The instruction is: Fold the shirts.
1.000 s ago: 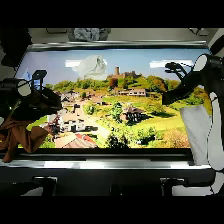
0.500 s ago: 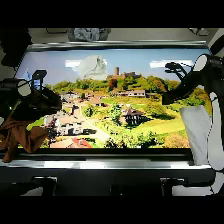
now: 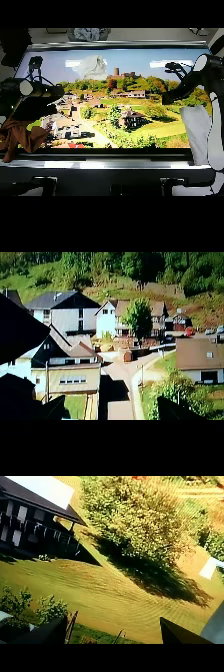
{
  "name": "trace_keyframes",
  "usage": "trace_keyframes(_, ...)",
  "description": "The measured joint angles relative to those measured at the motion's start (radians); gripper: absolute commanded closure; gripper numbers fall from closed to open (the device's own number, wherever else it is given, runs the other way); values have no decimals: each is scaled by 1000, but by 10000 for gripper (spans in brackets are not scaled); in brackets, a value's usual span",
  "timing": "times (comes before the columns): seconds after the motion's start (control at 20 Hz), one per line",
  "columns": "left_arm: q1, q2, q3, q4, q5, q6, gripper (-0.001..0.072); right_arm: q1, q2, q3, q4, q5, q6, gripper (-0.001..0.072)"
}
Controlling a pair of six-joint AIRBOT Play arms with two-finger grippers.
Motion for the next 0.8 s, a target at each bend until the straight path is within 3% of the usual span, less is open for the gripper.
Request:
trace_keyframes(0.15,39,-109,115,-24,43,-2,-13,0,0,0,0,0,0,25)
trace_keyframes(0.3,99,-286,313,-137,0,0,-13,0,0,0,0,-25,0,25)
trace_keyframes(0.5,172,-540,585,-368,-66,5,-13,0,0,0,0,-65,0,25)
trace_keyframes(0.8,224,-781,721,-785,13,23,-13,0,0,0,7,-80,0,25)
